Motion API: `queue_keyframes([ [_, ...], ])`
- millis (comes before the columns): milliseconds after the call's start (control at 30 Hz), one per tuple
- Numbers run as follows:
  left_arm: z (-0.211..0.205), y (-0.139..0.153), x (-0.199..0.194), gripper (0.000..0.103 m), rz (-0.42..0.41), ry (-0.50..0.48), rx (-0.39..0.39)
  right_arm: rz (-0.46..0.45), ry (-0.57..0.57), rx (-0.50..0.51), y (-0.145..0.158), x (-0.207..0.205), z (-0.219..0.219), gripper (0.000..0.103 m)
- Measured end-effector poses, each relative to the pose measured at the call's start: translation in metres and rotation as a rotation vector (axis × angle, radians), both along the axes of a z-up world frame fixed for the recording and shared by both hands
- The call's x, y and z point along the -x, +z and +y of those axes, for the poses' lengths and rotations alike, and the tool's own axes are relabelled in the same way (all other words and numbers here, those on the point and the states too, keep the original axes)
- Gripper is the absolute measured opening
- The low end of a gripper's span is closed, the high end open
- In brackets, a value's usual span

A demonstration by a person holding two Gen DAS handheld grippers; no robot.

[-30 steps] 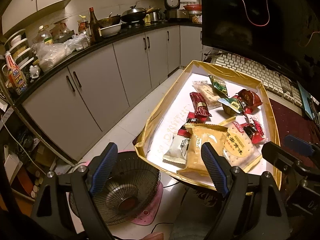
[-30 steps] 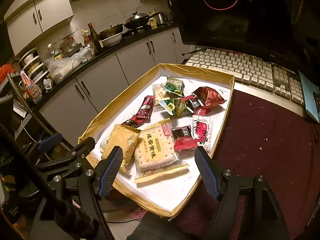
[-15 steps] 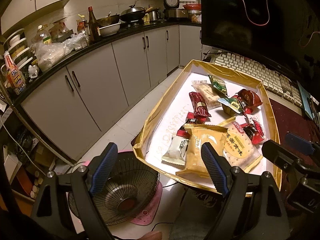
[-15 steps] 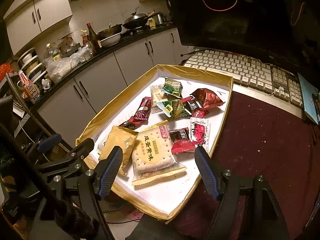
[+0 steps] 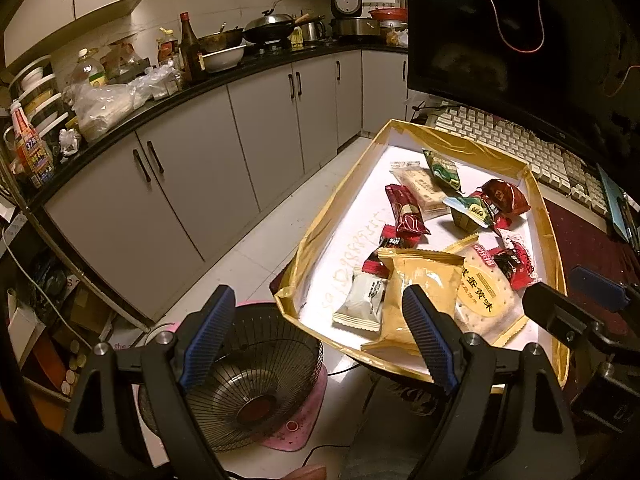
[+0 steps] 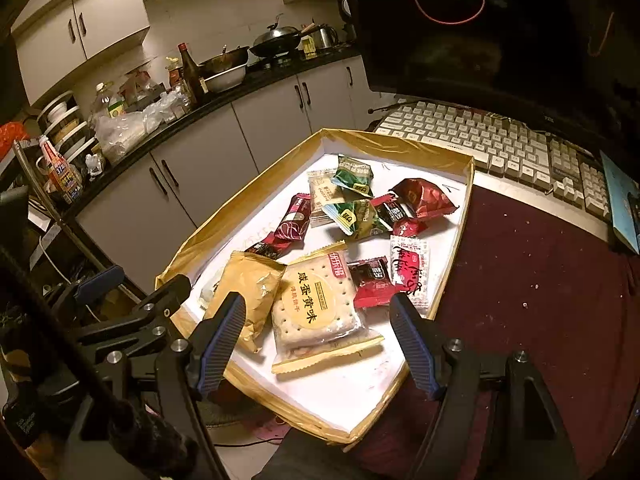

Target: Organize snacks

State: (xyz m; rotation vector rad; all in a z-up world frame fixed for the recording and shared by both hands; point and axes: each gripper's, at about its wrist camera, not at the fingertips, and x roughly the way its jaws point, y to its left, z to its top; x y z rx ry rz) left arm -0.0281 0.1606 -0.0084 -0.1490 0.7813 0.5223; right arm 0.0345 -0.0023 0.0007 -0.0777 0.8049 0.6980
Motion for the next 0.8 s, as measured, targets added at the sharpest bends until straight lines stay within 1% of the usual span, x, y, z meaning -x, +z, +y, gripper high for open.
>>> queue_keyframes([
  [233,0.0008,-0.0009,0.0019,0.086,-0.003,-0.014,0.008,-0.004,-0.016,-0.019,0.0038,-0.0012,-0.0022,0.074],
  [633,0.0032,0.0011,0.0027,0.086,-0.009,-0.013,0.009,-0.011,-0.006,0.004,0.0020,0.0003,0.0048,0.074],
  [800,0.0045,0.0045,0.0030,0.086,-0.013,-0.017,0.014,-0.008,-0.013,-0.002,0.0018,-0.0025,0.0032,0.074],
])
